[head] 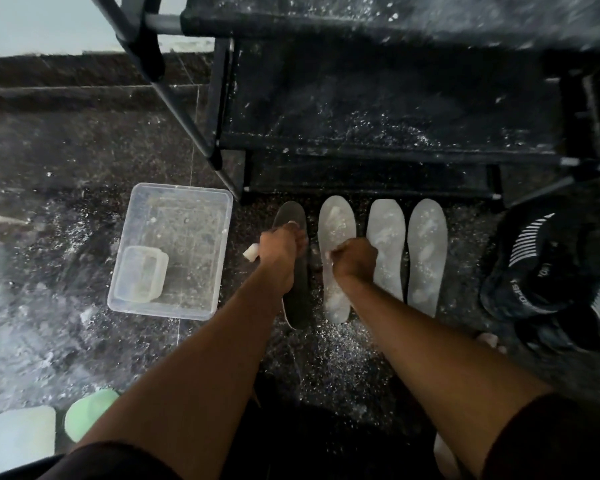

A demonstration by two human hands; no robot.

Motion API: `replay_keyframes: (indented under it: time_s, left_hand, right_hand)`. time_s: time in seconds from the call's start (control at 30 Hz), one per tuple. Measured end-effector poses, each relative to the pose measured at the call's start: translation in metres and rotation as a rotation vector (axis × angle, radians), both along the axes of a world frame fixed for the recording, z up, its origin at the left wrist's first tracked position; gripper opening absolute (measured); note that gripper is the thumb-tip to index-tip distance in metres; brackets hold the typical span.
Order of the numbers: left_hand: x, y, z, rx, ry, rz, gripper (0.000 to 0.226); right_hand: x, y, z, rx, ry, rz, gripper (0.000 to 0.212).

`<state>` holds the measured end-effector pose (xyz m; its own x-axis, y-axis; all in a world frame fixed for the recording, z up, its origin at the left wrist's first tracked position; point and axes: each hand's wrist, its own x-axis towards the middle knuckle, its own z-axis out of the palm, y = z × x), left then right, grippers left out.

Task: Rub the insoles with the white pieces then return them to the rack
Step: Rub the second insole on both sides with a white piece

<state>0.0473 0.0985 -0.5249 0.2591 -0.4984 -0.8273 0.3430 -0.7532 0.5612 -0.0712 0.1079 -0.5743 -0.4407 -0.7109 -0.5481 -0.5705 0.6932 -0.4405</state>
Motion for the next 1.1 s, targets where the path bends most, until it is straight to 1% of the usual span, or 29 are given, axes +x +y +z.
replay_keyframes:
  time_s: [0.07, 0.17, 0.23, 0.27, 0.33, 0.4, 0.47, 0.57, 0.67, 0.73, 0.93, 1.03, 1.1]
  left_hand:
    - [-0.013, -0.003, -0.002, 0.018, 0.039, -0.054, 0.022]
    - [-0.026, -0.003, -0.016, 0.040, -0.020, -0.113, 0.027]
    - [-0.030, 0.000, -0.023, 0.040, -0.044, -0.180, 0.042]
    - [-0.032, 0.001, -0.027, 0.040, -0.047, -0.201, 0.046]
    - [-0.035, 0.002, -0.031, 0.072, -0.071, -0.184, 0.056]
    - [-0.038, 0.001, -0.040, 0.082, -0.086, -0.156, 0.068]
    - [-0.039, 0.003, -0.042, 0.096, -0.058, -0.152, 0.072]
    - [-0.040, 0.006, -0.042, 0.119, -0.061, -0.147, 0.060]
    - [-0.042, 0.004, -0.052, 0.132, -0.065, -0.146, 0.059]
    - [-0.043, 0.003, -0.051, 0.118, -0.057, -0.164, 0.056]
    - [-0.042, 0.003, -0.047, 0.091, -0.044, -0.190, 0.042]
    - [-0.039, 0.005, -0.044, 0.122, -0.037, -0.162, 0.035]
    - [-0.036, 0.006, -0.040, 0.126, -0.039, -0.131, 0.034]
  right_hand:
    - [-0.021, -0.001, 0.003, -0.012, 0.019, -0.045, 0.023]
    - [-0.047, -0.004, 0.000, 0.002, 0.035, -0.091, 0.028]
    - [-0.057, -0.007, -0.004, 0.053, 0.029, -0.084, 0.036]
    - [-0.060, -0.008, -0.004, 0.086, 0.016, -0.089, 0.040]
    - [-0.061, -0.009, -0.008, 0.137, -0.018, -0.098, 0.045]
    - [-0.057, -0.008, -0.009, 0.155, -0.030, -0.090, 0.042]
    - [-0.053, -0.007, -0.007, 0.140, -0.014, -0.072, 0.036]
    - [-0.052, -0.008, -0.009, 0.120, -0.016, -0.072, 0.031]
    - [-0.055, -0.014, -0.009, 0.131, -0.029, -0.093, 0.031]
    - [-0.057, -0.016, -0.009, 0.151, -0.063, -0.093, 0.033]
    - [-0.058, -0.016, -0.008, 0.211, -0.173, -0.122, 0.032]
    - [-0.058, -0.015, -0.009, 0.223, -0.196, -0.135, 0.032]
    - [-0.059, -0.013, -0.008, 0.227, -0.229, -0.142, 0.027]
